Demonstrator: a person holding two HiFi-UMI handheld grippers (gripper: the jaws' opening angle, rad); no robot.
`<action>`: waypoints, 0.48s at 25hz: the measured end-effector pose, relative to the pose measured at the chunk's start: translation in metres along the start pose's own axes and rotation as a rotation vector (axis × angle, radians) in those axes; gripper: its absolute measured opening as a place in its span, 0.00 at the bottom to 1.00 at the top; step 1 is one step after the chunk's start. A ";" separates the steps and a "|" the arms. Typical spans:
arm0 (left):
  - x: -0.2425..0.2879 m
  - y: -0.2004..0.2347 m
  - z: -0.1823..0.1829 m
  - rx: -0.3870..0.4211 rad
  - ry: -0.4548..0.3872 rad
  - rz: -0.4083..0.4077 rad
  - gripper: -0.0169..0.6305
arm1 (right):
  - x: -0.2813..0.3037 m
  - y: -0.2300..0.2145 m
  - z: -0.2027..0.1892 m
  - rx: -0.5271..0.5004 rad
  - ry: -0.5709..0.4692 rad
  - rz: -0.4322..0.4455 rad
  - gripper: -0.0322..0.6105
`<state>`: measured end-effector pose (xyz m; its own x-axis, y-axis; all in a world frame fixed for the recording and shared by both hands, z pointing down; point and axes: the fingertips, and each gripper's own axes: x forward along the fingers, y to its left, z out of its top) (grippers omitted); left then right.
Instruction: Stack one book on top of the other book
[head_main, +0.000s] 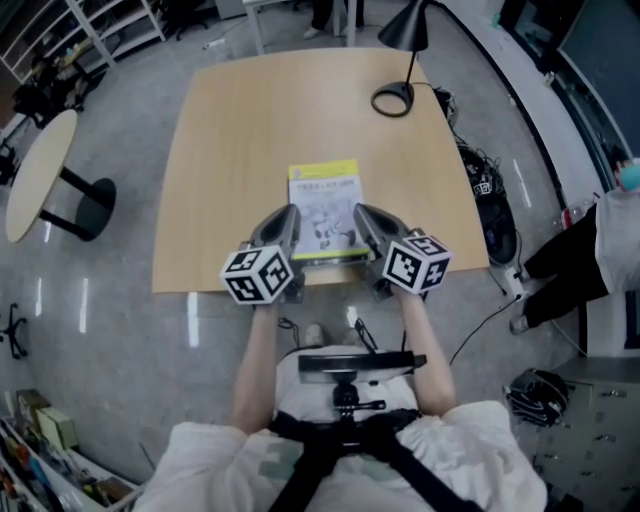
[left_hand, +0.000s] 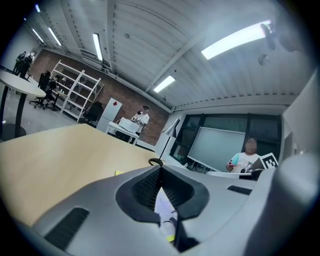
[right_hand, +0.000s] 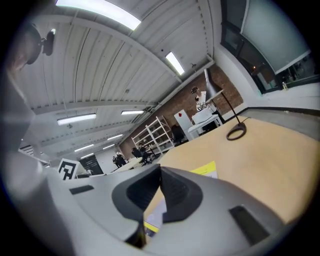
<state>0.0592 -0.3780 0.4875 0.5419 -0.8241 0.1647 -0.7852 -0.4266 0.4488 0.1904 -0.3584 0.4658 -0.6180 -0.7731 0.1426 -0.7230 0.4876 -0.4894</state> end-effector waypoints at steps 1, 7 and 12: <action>-0.002 -0.001 -0.002 0.001 0.001 0.003 0.05 | -0.002 0.000 0.000 -0.016 0.000 -0.007 0.05; -0.012 -0.017 -0.007 -0.036 -0.016 -0.049 0.05 | -0.018 0.010 0.003 -0.105 -0.020 -0.030 0.05; -0.027 -0.035 -0.005 -0.070 -0.065 -0.069 0.05 | -0.029 0.019 -0.006 -0.109 0.012 0.018 0.05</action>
<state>0.0730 -0.3389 0.4718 0.5715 -0.8172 0.0750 -0.7227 -0.4579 0.5177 0.1930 -0.3239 0.4578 -0.6340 -0.7595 0.1454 -0.7410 0.5429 -0.3951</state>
